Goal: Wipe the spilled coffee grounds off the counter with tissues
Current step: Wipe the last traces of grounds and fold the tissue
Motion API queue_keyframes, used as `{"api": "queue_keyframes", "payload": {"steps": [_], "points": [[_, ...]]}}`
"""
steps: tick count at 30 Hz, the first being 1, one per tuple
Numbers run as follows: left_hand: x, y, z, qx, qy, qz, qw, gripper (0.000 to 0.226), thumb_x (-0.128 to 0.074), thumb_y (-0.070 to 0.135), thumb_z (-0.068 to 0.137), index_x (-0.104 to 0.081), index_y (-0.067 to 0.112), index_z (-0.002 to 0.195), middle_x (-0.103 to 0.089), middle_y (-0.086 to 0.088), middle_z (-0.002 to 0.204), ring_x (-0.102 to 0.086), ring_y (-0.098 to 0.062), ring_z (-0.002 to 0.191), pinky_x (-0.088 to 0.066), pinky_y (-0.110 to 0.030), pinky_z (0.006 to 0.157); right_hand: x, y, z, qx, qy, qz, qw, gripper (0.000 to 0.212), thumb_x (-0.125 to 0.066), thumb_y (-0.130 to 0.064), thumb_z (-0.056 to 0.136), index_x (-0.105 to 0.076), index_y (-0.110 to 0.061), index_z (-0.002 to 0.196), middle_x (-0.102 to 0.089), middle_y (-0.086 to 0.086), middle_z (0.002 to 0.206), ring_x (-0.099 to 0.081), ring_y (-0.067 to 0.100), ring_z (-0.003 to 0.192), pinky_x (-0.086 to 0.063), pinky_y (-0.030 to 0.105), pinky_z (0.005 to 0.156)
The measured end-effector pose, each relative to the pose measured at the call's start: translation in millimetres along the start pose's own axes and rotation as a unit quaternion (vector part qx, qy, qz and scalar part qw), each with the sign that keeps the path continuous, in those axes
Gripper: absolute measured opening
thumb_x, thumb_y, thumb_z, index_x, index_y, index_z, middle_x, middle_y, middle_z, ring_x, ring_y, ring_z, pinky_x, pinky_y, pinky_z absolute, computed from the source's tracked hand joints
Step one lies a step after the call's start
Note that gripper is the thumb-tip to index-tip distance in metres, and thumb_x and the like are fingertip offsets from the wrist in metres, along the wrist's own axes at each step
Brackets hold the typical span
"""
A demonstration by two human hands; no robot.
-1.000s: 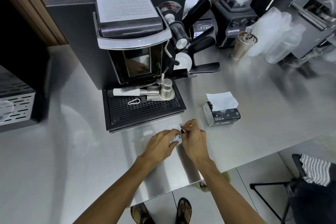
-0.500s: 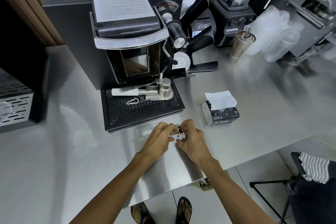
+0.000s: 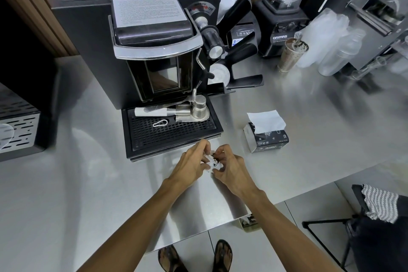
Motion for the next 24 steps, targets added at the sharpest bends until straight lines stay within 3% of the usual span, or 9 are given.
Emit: {"api": "queue_keyframes", "payload": {"steps": [12,18,24], "points": [[-2.0,-1.0,1.2,-0.005,-0.016,-0.003,1.000,0.046,-0.073,0.003,0.083,-0.038,0.027,0.102,-0.068,-0.001,0.103,-0.066,-0.012,0.091,-0.056,-0.032,0.084,2.0,1.8,2.6,0.022,-0.009,-0.003,1.000,0.054,-0.078,-0.008,0.069,-0.041,-0.024,0.106,-0.065,0.000,0.096,-0.064,0.014,0.086,-0.055,0.031,0.076],[-2.7,-5.2,-0.7,-0.014,0.017,0.079,0.997,0.043,-0.075,0.019,0.081,-0.038,0.030,0.100,-0.071,0.013,0.104,-0.055,-0.012,0.106,-0.040,-0.029,0.093,2.9,0.1,5.6,0.022,-0.025,-0.005,0.999,0.054,-0.076,-0.008,0.069,-0.042,-0.025,0.106,-0.064,-0.001,0.095,-0.064,0.015,0.082,-0.056,0.032,0.074],[-7.3,-8.7,-1.3,-0.037,0.059,0.093,0.993,0.041,-0.076,0.020,0.079,-0.043,0.030,0.100,-0.070,0.018,0.093,-0.044,-0.003,0.099,-0.032,-0.025,0.094,2.4,-0.8,6.3,0.033,-0.053,-0.012,0.998,0.058,-0.073,-0.008,0.072,-0.038,-0.027,0.115,-0.064,0.003,0.100,-0.064,0.018,0.084,-0.057,0.036,0.074]]}}
Point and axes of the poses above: each hand's wrist, its own z-axis towards the middle knuckle, its own x-axis out of the back of the hand, y = z × x, the point moved 3 cm from there along z, towards the middle knuckle
